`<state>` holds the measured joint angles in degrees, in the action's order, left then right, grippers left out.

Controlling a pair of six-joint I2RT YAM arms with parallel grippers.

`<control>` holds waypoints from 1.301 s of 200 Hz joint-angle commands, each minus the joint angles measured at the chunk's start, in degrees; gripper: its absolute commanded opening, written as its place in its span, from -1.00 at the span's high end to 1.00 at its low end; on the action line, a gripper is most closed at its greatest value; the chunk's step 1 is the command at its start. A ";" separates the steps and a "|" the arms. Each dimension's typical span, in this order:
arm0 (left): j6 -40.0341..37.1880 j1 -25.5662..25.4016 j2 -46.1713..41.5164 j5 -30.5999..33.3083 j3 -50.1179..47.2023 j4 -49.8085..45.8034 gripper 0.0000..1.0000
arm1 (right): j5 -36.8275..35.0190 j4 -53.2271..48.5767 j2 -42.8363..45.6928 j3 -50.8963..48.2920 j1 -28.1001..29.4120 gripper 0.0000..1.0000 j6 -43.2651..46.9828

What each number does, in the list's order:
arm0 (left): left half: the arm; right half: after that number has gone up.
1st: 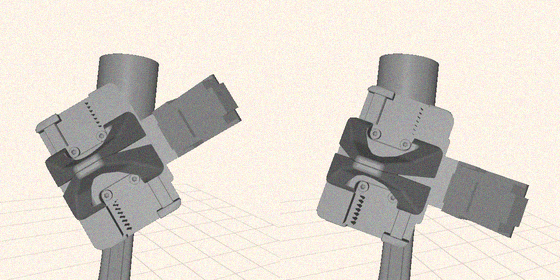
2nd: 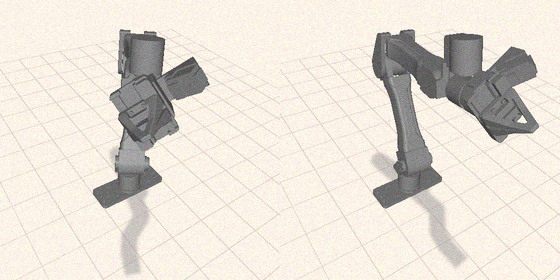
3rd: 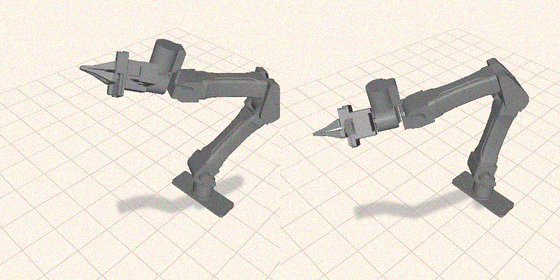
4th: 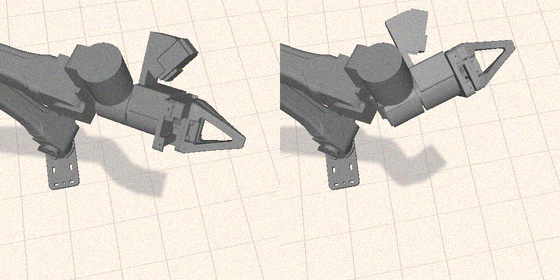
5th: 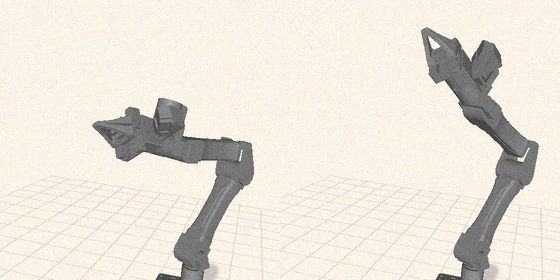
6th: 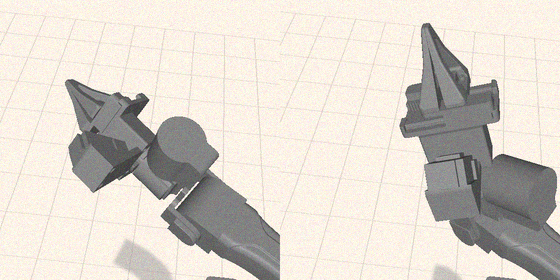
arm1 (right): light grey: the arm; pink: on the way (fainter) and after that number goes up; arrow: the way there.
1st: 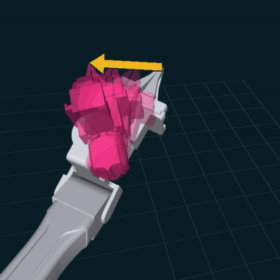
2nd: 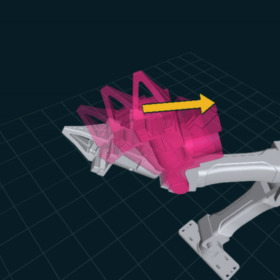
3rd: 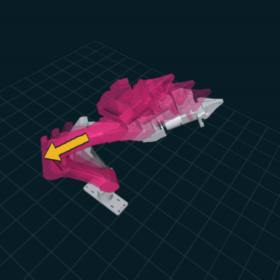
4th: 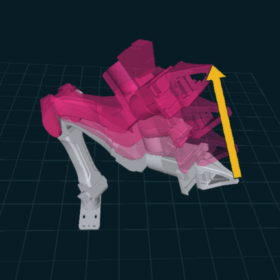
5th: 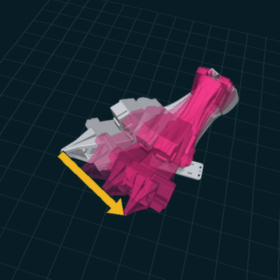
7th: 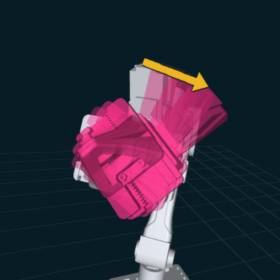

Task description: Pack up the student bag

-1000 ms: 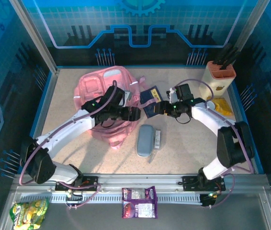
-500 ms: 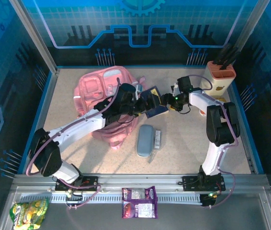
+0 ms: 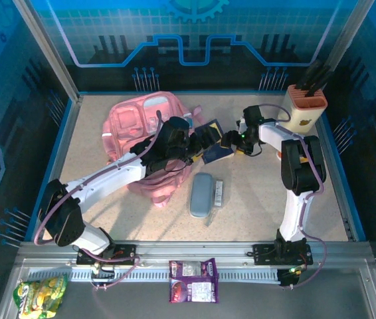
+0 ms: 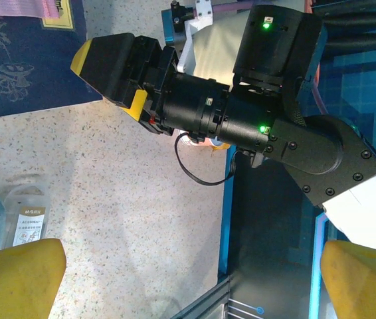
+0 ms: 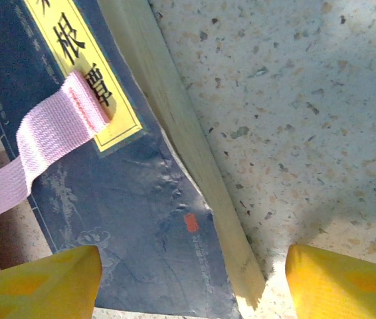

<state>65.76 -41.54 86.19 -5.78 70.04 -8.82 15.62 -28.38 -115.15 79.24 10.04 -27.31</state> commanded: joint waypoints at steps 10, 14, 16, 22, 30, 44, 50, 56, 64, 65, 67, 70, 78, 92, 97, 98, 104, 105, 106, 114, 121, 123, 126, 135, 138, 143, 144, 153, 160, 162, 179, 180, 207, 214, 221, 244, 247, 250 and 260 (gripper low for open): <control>0.97 -0.32 -1.82 1.12 0.72 -1.26 -0.98 | 0.37 -1.70 -1.55 1.54 0.08 -0.44 0.71; 0.73 -0.32 -1.94 0.90 0.69 -1.00 -0.99 | 0.47 -1.66 -1.47 1.41 0.31 -0.43 0.69; 0.70 -0.35 -1.98 0.87 0.73 -0.95 -0.98 | 0.51 -1.61 -1.39 1.35 0.34 -0.43 0.62; 0.58 -0.38 -2.06 0.84 0.81 -1.22 -0.98 | 0.81 -1.22 -1.20 1.00 0.47 -0.42 0.47; 0.78 -0.32 -2.27 1.02 0.97 -1.67 -0.99 | 1.60 -0.33 -0.89 0.40 0.59 -0.39 0.23; 0.26 -0.41 -2.49 0.79 1.09 -1.45 -0.99 | 3.41 1.61 -0.14 -0.64 0.59 -0.32 -0.10; 0.08 -0.39 -2.52 0.86 1.13 -1.70 -0.99 | 4.06 2.06 0.07 -0.83 0.67 -0.29 -0.11; 0.19 -0.43 -2.56 0.92 1.09 -1.95 -0.98 | 4.61 2.31 0.31 -1.00 0.78 -0.27 -0.05; 0.26 -0.42 -2.63 0.77 1.10 -1.82 -0.98 | 5.35 2.16 0.61 -0.85 1.01 -0.23 0.04; 0.25 -0.44 -2.62 0.73 1.08 -1.77 -0.98 | 5.46 2.13 0.66 -0.85 1.06 -0.22 0.05; 0.32 -0.42 -2.55 0.63 1.11 -1.74 -0.99 | 5.67 2.07 0.79 -0.87 1.15 -0.20 0.02; 0.30 -0.43 -2.55 0.53 1.07 -1.66 -0.98 | 6.20 2.09 1.00 -0.92 1.13 -0.19 -0.03; 0.34 -0.45 -2.52 0.51 1.14 -1.74 -0.99 | 8.20 2.68 1.74 -1.67 1.37 -0.13 -0.68; 0.54 -0.47 -2.44 0.44 1.09 -1.79 -0.98 | 11.47 4.86 2.95 -4.11 2.32 -0.09 -2.29; 0.58 -0.40 -2.44 0.51 1.16 -1.90 -0.99 | 11.94 4.06 2.99 -4.04 2.70 -0.09 -2.19; 0.59 -0.39 -2.44 0.55 1.20 -1.94 -0.98 | 11.92 3.69 2.95 -3.98 2.70 -0.09 -2.16; 0.38 -0.46 -2.49 0.52 1.33 -1.84 -0.98 | 11.94 2.82 2.92 -3.88 2.79 -0.09 -2.28; 0.40 -0.46 -2.51 0.51 1.42 -1.87 -0.98 | 11.96 2.77 2.92 -3.90 2.79 -0.09 -2.34; 0.37 -0.42 -2.47 0.51 1.46 -1.80 -0.99 | 11.97 2.79 3.01 -3.95 2.79 -0.08 -2.37; 0.09 -0.45 -2.46 0.56 1.36 -1.57 -0.98 | 12.32 3.82 3.49 -4.73 2.77 -0.08 -3.03; 0.20 -0.39 -2.42 0.84 1.31 -1.49 -0.98 | 11.57 4.66 4.05 -5.42 2.54 -0.06 -3.42; 0.24 -0.45 -2.32 0.96 1.21 -1.47 -0.99 | 11.15 4.65 4.14 -5.48 2.46 -0.06 -3.44; 0.39 -0.40 -2.28 1.11 1.20 -1.54 -0.98 | 10.31 4.55 4.22 -5.46 2.42 -0.05 -3.48; 0.98 -0.44 -1.98 1.40 1.35 -1.87 -0.98 | 7.45 3.16 4.09 -4.65 2.12 -0.04 -2.95; 1.30 -0.42 -1.88 1.54 1.46 -2.04 -0.99 | 6.42 2.72 4.02 -4.29 2.09 -0.04 -2.63; 1.61 -0.39 -1.75 1.37 1.71 -2.03 -0.98 | 4.74 2.15 3.73 -3.75 2.05 -0.04 -2.15; 1.59 -0.39 -1.74 1.34 1.82 -2.01 -0.99 | 4.58 2.04 3.72 -3.66 2.07 -0.03 -2.06; 1.52 -0.42 -1.31 1.05 2.52 -2.05 -0.99 | 1.58 1.61 3.05 -2.86 2.01 -0.02 -1.68; 1.59 -0.45 -0.86 1.08 3.19 -2.81 -0.99 | 0.46 1.46 2.21 -2.32 2.00 0.00 -1.44; 1.71 -0.45 -0.74 1.11 3.44 -3.16 -0.99 | 0.35 1.48 1.95 -2.18 2.00 0.01 -1.37; 1.81 -0.40 0.17 1.26 5.17 -5.48 -0.98 | -0.07 1.98 0.02 -0.99 2.10 0.06 -1.47; 1.87 -0.39 0.19 1.19 5.22 -5.58 -0.99 | -0.02 2.04 -0.02 -0.92 2.09 0.07 -1.50; 2.43 -0.39 1.16 -0.18 5.81 -5.05 -0.98 | 0.60 3.19 -1.56 -0.27 2.66 0.10 -2.11; 2.30 -0.39 1.26 -0.45 5.79 -4.81 -0.99 | 0.76 3.29 -1.81 -0.16 3.09 0.10 -2.15; 2.26 -0.42 1.29 -0.55 5.73 -4.80 -0.99 | 0.98 3.32 -2.03 -0.01 3.61 0.10 -2.05; 2.20 -0.43 1.28 -0.39 5.60 -5.07 -0.99 | 1.14 3.20 -2.67 0.58 4.58 0.09 -2.43; 2.20 -0.43 1.25 -0.31 5.62 -5.07 -0.99 | 1.37 3.24 -2.69 0.58 4.67 0.09 -2.60; 2.14 -0.42 1.14 -0.29 5.61 -5.19 -0.99 | 1.72 3.50 -2.71 0.50 4.64 0.09 -2.86; 2.18 -0.42 0.92 0.34 5.55 -5.48 -0.99 | 2.77 4.47 -2.73 0.15 4.97 0.10 -3.47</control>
<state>67.61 -41.54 87.24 -5.41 74.48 -12.99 16.62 -24.75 -116.92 78.19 13.78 -29.56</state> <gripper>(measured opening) 0.992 0.453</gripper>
